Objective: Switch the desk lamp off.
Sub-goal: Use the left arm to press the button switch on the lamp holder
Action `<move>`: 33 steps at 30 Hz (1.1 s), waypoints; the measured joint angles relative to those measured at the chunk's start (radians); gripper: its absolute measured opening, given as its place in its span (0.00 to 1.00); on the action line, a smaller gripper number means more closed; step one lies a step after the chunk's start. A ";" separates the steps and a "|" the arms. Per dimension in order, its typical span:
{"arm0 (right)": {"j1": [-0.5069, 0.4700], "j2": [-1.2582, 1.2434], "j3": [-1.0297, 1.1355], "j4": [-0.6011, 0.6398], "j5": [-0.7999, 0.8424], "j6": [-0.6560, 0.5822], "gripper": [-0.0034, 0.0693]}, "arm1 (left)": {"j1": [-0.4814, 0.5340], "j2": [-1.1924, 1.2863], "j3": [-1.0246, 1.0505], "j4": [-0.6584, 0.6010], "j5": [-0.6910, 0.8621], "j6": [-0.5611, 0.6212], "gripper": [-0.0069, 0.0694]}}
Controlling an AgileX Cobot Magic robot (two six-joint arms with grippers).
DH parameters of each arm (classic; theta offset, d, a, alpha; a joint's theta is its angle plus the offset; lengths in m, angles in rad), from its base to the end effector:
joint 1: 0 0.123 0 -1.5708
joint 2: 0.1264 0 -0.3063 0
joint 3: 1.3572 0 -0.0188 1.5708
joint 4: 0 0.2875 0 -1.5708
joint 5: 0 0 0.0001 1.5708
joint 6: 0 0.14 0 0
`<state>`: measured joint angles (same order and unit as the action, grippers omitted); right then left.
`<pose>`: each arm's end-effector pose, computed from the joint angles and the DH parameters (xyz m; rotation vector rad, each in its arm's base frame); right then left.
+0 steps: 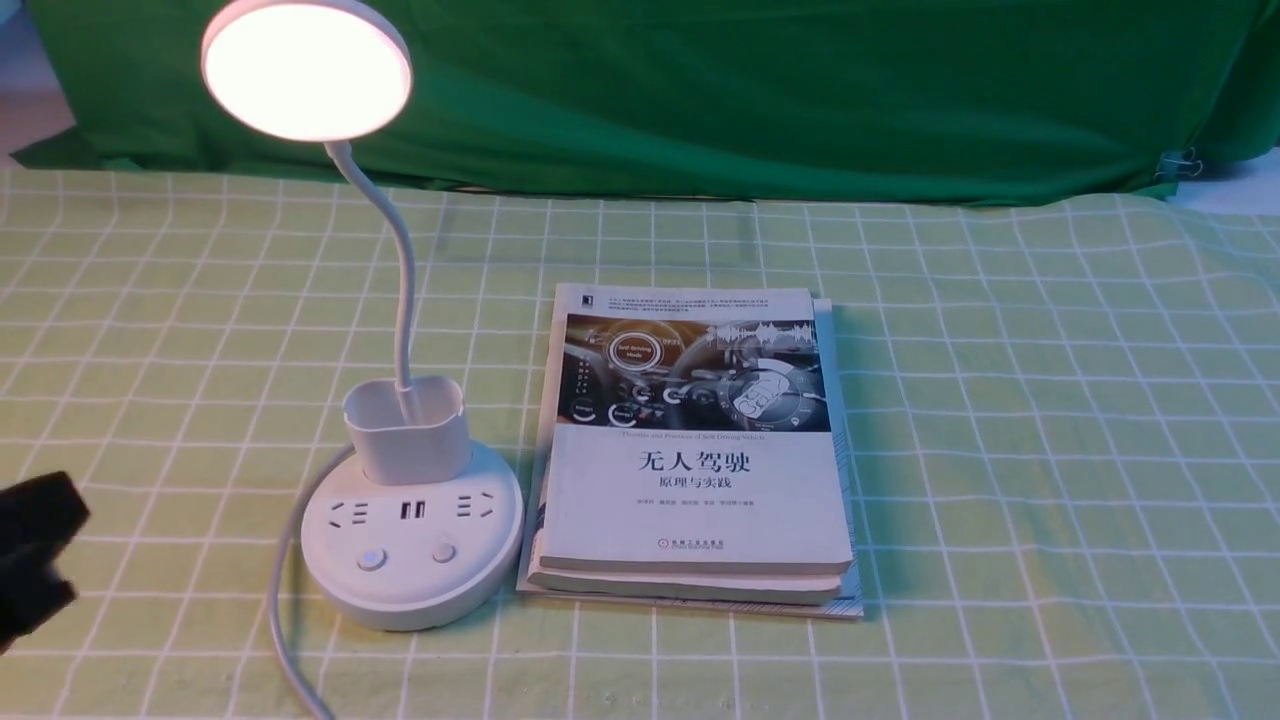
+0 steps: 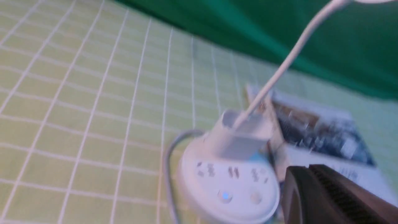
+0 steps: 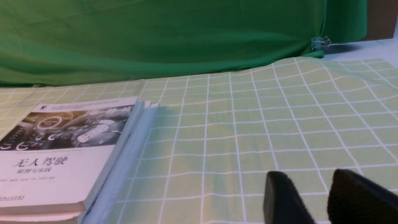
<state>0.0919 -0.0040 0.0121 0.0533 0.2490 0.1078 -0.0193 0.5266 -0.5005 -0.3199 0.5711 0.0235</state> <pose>0.1184 0.0128 0.1781 0.0493 1.7437 0.1958 0.1639 -0.0270 0.2808 -0.1301 2.0630 -0.3410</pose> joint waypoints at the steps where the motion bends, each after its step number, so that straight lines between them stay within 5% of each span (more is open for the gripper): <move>1: 0.000 0.000 0.000 0.000 0.000 0.002 0.37 | 0.000 0.074 -0.041 0.005 0.061 0.041 0.09; 6: 0.000 0.000 0.000 0.000 0.000 0.002 0.37 | -0.063 0.396 -0.171 0.010 0.208 0.142 0.09; 16: 0.000 0.000 0.000 0.000 0.000 0.000 0.37 | -0.367 0.824 -0.363 0.122 0.311 0.110 0.09; 33: 0.000 0.000 0.000 0.000 0.001 0.000 0.37 | -0.375 1.184 -0.646 0.179 0.353 0.075 0.09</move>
<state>0.0919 -0.0040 0.0121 0.0533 0.2497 0.1076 -0.3947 1.7109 -1.1468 -0.1407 0.9240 0.0984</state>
